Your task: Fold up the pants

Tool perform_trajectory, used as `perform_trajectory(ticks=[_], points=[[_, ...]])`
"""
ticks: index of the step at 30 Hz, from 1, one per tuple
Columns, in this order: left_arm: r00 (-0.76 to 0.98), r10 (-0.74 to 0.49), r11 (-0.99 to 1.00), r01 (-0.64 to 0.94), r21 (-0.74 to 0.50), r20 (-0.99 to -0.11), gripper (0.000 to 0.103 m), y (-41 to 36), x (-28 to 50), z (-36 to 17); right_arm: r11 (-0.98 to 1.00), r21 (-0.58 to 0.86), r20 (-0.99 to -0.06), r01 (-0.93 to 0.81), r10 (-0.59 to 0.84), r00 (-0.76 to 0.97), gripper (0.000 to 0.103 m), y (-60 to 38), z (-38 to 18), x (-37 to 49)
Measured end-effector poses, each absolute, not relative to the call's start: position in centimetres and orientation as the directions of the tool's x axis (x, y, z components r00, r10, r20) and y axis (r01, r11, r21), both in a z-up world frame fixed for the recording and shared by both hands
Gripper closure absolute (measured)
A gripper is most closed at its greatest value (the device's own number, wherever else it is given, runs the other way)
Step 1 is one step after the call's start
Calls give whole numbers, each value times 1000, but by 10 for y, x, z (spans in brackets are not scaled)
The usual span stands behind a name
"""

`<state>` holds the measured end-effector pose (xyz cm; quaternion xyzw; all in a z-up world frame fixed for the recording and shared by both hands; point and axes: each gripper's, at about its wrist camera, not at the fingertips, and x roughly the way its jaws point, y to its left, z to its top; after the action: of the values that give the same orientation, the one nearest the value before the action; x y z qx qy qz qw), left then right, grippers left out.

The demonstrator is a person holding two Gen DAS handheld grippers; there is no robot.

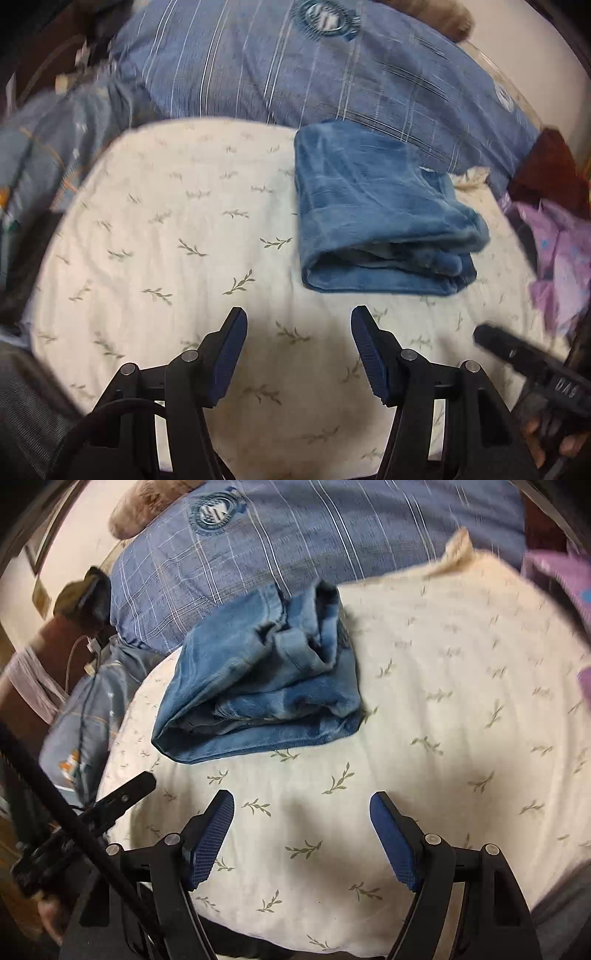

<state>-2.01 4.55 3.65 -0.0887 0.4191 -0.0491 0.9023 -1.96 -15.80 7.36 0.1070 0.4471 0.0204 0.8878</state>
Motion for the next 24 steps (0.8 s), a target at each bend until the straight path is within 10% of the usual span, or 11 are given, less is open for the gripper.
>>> perform_trajectory(ticks=[24], points=[[703,-101,995,82,-60,-704,26,26,-97,151,993,-7,-800,118,-76,595,25,-111,155,-72]])
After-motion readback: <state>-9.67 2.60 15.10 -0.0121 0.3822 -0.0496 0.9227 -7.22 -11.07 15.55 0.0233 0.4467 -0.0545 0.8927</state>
